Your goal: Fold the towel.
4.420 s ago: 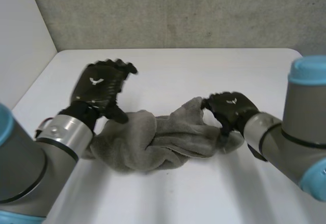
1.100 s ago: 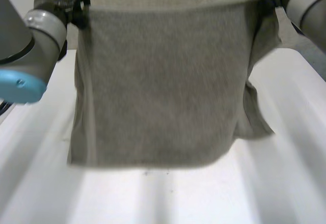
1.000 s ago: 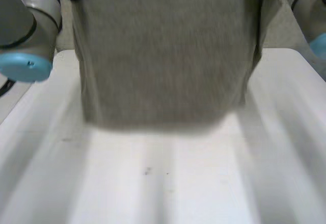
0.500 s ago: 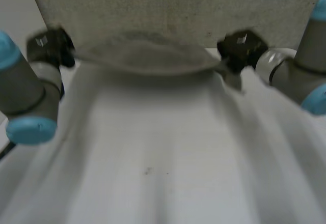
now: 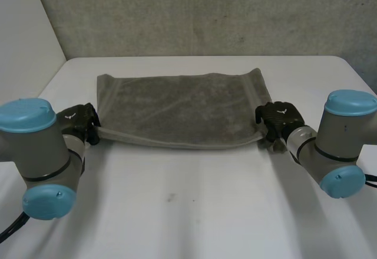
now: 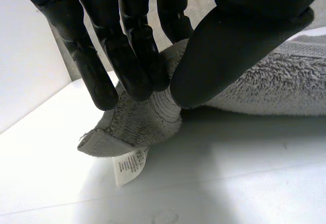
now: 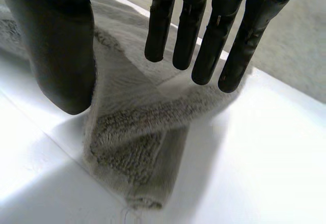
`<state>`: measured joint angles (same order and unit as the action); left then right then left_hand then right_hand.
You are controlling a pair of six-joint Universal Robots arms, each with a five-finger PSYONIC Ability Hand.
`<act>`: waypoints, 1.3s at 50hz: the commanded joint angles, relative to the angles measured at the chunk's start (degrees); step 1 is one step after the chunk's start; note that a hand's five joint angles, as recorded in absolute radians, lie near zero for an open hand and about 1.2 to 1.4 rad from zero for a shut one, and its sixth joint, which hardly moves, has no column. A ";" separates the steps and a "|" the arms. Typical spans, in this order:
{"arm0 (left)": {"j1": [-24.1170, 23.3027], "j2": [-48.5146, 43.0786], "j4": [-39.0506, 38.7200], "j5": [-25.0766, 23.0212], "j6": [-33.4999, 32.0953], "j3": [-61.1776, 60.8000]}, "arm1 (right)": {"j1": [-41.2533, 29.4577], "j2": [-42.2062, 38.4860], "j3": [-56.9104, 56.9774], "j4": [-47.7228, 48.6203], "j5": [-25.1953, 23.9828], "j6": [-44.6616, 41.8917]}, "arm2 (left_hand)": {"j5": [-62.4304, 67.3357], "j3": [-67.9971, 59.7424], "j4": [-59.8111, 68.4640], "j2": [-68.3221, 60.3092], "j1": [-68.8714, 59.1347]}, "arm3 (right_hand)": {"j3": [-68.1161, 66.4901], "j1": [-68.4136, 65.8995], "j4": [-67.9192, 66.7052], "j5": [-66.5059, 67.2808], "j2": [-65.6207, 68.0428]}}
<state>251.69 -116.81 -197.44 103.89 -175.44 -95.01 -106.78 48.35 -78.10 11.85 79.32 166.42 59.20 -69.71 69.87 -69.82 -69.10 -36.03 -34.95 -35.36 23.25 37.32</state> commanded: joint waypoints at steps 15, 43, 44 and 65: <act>0.03 1.15 -0.32 0.00 -0.08 -1.41 | 2.54 -0.54 -0.39 0.02 5.40 12.08 | 10.80 -10.29 10.13 -10.18 -10.90 | -15.92 -17.00 -16.59 18.70 14.63; 0.03 3.17 -0.14 -0.09 -0.16 -3.60 | 2.99 1.92 -0.48 1.34 6.55 11.03 | 10.80 -10.29 10.13 -10.18 -10.90 | -43.97 -45.05 -44.64 46.75 42.68; 0.03 3.26 -0.05 -0.09 -0.16 -3.95 | 3.16 3.05 -0.65 1.08 5.94 10.42 | 10.80 -10.29 10.13 -10.18 -10.90 | -43.97 -45.05 -44.64 46.75 42.68; -2.08 21.59 2.31 0.00 -19.67 -18.54 | 4.39 30.39 -15.95 -4.73 4.09 -30.63 | 10.80 -10.29 10.13 -10.18 -10.90 | -43.97 -45.05 -44.64 46.75 42.68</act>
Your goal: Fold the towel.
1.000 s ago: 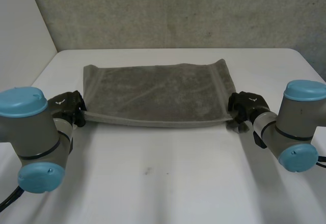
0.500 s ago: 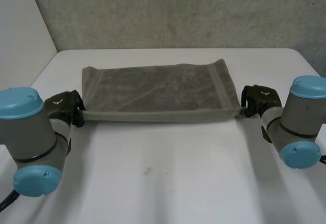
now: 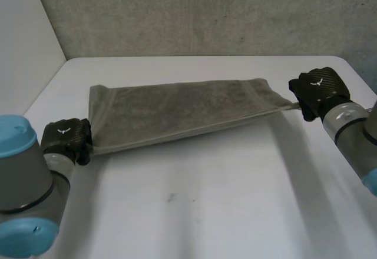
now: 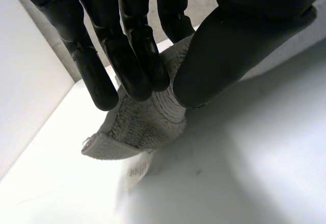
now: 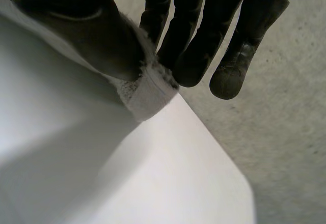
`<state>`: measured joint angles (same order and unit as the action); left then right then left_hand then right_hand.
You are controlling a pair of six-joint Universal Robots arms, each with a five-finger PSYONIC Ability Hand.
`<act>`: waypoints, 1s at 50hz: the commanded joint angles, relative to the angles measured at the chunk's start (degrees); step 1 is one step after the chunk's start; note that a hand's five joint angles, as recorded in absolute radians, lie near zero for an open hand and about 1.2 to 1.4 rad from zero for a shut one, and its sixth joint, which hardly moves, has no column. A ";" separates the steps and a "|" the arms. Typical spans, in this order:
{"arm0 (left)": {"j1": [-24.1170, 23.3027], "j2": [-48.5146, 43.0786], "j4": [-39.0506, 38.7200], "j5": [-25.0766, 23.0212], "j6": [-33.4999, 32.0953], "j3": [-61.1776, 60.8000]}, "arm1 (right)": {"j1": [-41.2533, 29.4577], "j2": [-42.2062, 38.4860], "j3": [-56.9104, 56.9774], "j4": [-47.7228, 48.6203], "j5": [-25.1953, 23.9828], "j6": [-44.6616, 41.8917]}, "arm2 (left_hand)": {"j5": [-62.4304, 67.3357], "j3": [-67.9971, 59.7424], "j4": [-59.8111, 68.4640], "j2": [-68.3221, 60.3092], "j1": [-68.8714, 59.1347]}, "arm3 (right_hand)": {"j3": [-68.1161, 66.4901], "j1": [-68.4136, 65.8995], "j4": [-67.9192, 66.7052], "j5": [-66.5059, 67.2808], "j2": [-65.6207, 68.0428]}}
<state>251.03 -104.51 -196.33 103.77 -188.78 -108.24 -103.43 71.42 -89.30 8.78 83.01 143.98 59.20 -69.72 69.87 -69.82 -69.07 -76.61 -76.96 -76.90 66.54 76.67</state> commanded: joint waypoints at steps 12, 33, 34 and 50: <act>-1.94 29.98 7.45 -2.17 -6.86 -5.31 | 5.17 25.44 -6.94 -9.02 -3.63 -8.89 | 10.80 -10.28 10.13 -10.18 -10.93 | -3.39 -3.04 -3.10 3.46 3.33; -0.89 0.92 2.88 -6.65 -6.86 4.77 | 5.17 -0.32 1.24 -11.41 -5.75 -6.96 | 10.80 -10.28 10.13 -10.18 -10.93 | -3.39 -3.04 -3.10 3.46 3.33; -0.89 0.89 2.88 -6.65 -6.86 4.79 | 5.17 -2.67 3.06 -10.98 -5.75 -5.74 | 10.80 -10.28 10.13 -10.18 -10.93 | -3.39 -3.04 -3.10 3.46 3.33; -1.15 -24.25 2.79 -6.74 -7.04 31.51 | 2.27 -23.77 24.07 -5.17 -1.72 -0.19 | 10.80 -10.28 10.13 -10.18 -10.93 | -3.39 -3.04 -3.10 3.46 3.33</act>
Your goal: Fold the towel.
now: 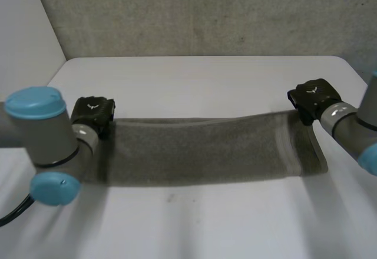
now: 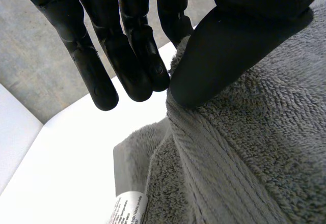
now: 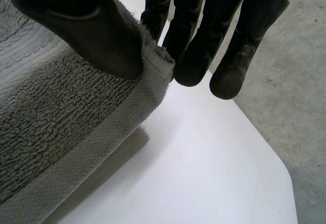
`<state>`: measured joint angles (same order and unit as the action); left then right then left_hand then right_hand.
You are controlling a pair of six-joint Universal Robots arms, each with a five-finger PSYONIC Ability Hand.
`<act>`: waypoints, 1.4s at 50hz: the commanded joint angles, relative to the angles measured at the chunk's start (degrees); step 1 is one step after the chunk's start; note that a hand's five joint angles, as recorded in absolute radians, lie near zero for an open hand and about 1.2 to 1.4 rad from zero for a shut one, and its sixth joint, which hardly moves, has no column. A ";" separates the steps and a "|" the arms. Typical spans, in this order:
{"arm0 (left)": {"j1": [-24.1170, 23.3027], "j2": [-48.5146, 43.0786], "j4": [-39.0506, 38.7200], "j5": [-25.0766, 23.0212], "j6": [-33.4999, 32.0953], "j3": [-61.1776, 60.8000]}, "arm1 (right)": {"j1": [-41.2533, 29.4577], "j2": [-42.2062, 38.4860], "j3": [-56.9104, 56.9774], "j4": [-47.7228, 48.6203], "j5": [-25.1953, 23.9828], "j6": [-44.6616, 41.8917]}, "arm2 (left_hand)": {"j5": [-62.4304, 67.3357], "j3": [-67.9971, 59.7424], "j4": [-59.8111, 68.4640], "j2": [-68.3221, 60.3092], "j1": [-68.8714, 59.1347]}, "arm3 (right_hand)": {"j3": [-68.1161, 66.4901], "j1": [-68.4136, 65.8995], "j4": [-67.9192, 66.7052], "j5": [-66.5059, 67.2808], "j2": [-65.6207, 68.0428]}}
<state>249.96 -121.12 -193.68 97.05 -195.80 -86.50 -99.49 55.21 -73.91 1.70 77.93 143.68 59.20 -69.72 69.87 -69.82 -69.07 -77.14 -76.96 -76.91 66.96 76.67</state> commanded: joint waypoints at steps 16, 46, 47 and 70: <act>-0.35 -17.57 -0.90 0.07 0.85 22.69 | -3.78 -17.16 23.10 1.21 6.61 -0.15 | -12.33 12.84 -13.00 12.95 12.20 | 51.17 50.99 50.94 -50.99 -50.70; 0.26 14.94 -3.19 0.15 2.88 -6.30 | -2.63 17.29 -13.28 -1.52 7.59 9.08 | -59.20 59.72 -59.87 59.82 59.07 | 67.14 66.96 66.91 -66.96 -66.67; 0.26 14.95 -3.19 0.15 2.88 -6.31 | -1.50 17.47 -15.63 -1.26 7.33 9.08 | -59.20 59.72 -59.87 59.82 59.07 | 67.14 66.96 66.91 -66.96 -66.67; 5.80 17.59 -10.49 -0.37 13.69 -19.76 | 8.00 7.89 -29.10 18.17 -5.24 4.86 | -59.20 59.72 -59.87 59.82 59.07 | 36.27 36.09 36.04 -36.09 -35.81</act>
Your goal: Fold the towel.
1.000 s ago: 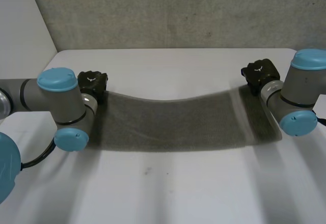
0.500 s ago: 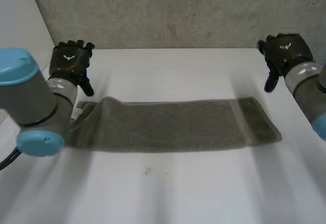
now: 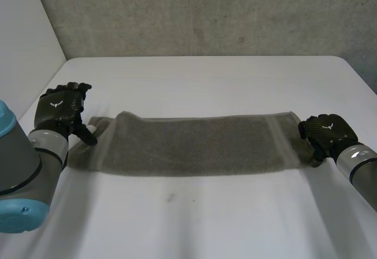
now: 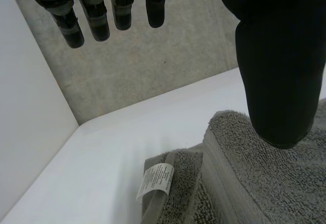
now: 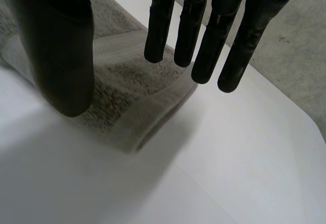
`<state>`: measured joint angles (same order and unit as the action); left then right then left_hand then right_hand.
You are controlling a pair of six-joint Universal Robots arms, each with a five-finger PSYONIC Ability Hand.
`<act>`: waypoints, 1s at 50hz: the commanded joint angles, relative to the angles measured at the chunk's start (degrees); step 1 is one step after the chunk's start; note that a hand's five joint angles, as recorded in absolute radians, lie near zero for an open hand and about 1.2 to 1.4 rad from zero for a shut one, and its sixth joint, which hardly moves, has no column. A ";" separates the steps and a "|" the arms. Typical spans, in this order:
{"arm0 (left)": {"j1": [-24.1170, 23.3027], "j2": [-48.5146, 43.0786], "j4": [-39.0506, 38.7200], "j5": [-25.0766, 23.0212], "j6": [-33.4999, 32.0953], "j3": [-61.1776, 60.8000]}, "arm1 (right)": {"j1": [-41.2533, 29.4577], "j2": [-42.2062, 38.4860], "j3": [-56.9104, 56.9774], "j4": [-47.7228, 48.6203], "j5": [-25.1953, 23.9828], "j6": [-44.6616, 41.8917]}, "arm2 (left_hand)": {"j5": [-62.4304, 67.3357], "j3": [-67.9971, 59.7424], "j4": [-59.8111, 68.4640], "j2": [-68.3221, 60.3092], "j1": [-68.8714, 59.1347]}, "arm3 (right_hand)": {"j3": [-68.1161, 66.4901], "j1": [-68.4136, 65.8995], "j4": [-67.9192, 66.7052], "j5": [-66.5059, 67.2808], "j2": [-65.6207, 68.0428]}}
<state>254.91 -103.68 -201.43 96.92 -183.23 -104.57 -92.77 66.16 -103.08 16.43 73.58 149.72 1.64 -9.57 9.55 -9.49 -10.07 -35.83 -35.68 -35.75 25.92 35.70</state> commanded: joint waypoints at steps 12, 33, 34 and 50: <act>0.67 0.15 -3.01 -0.24 1.12 -2.31 | 1.89 -5.70 0.69 4.04 -0.81 -1.36 | -1.64 -0.43 0.45 -0.51 0.07 | -42.90 -43.05 -42.99 42.81 43.04; 0.76 0.15 -4.41 -0.24 1.12 -3.01 | 22.71 -3.76 6.92 0.97 7.63 -16.29 | -1.64 -0.43 0.45 -0.51 0.07 | -44.17 -44.32 -44.25 44.08 44.30; 0.76 0.15 -4.41 -0.24 1.12 -3.01 | 22.98 -3.94 7.63 0.36 7.45 -16.65 | -1.64 -0.43 0.45 -0.51 0.07 | -44.17 -44.32 -44.25 44.08 44.30; 0.58 0.41 -4.41 -0.24 1.12 -3.10 | -10.99 2.40 18.78 -0.61 8.42 -8.84 | -1.64 -0.43 0.45 -0.51 0.07 | -44.17 -44.32 -44.25 44.08 44.30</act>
<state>255.54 -103.31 -205.85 96.68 -182.11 -107.66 -88.03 67.95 -89.17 15.84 81.53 137.17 1.64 -9.57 9.55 -9.47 -10.07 -76.83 -76.23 -76.73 66.13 74.92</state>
